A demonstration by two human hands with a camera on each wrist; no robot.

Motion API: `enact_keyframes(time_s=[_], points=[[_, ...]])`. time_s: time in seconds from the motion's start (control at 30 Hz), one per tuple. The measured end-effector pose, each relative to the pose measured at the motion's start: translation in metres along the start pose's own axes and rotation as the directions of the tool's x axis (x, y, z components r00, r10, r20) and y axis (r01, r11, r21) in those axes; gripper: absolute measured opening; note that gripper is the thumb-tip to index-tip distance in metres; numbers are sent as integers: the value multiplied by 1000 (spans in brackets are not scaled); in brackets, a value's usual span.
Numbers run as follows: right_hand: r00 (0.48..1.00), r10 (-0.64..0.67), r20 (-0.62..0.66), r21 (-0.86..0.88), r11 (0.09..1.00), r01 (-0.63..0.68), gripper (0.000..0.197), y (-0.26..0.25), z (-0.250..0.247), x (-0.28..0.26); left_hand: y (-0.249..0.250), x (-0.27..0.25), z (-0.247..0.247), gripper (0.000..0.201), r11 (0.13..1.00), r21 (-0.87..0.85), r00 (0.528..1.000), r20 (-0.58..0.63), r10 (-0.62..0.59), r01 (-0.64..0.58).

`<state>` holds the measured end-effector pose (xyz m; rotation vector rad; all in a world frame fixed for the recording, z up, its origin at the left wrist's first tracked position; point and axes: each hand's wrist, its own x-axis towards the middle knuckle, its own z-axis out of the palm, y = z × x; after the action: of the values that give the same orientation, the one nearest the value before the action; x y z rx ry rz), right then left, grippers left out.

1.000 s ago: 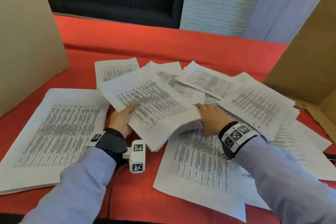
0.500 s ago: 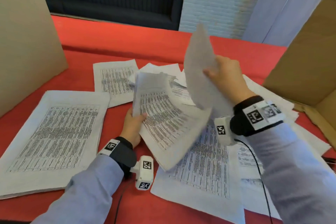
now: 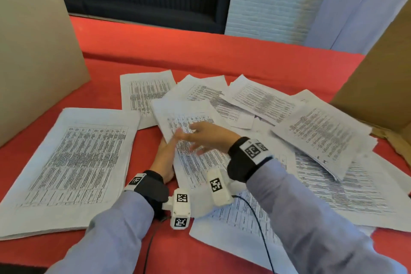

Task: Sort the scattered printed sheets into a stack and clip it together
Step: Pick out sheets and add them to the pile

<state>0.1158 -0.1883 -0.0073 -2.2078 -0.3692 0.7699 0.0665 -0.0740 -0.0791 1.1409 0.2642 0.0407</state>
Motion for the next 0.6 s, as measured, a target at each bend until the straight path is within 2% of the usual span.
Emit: enact_keyframes(time_s=[0.07, 0.13, 0.2, 0.27, 0.33, 0.47, 0.6], points=[[985, 3, -171, -195, 980, -37, 55, 17, -27, -4, -5, 3, -4, 44, 999, 25, 1000, 19, 23, -23], [946, 49, -320, -424, 886, -189, 48, 45, -64, -8, -11, 7, -7, 49, 1000, 5, 1000, -2, 9, -9], [919, 135, -371, -538, 775, -331, 54, 75, -92, -16, -13, 8, -9, 48, 998, -57, 1000, -11, -5, 5], [908, 210, -362, -557, 733, -391, 61, 101, -106, -21, -12, 8, -11, 45, 990, -139, 999, -19, -34, 31], [916, 217, -337, -560, 736, -381, 61, 112, -109, -25, -11, 9, -13, 42, 975, -215, 997, -48, -66, 54], [937, 122, -328, -603, 736, -308, 41, 123, -107, -27, -11, 12, -15, 37, 935, -350, 979, -160, -125, 62], [900, -5, -437, -609, 738, -292, 18, 124, -116, -35, -6, 12, -13, 32, 884, -467, 957, -257, -134, -2]])
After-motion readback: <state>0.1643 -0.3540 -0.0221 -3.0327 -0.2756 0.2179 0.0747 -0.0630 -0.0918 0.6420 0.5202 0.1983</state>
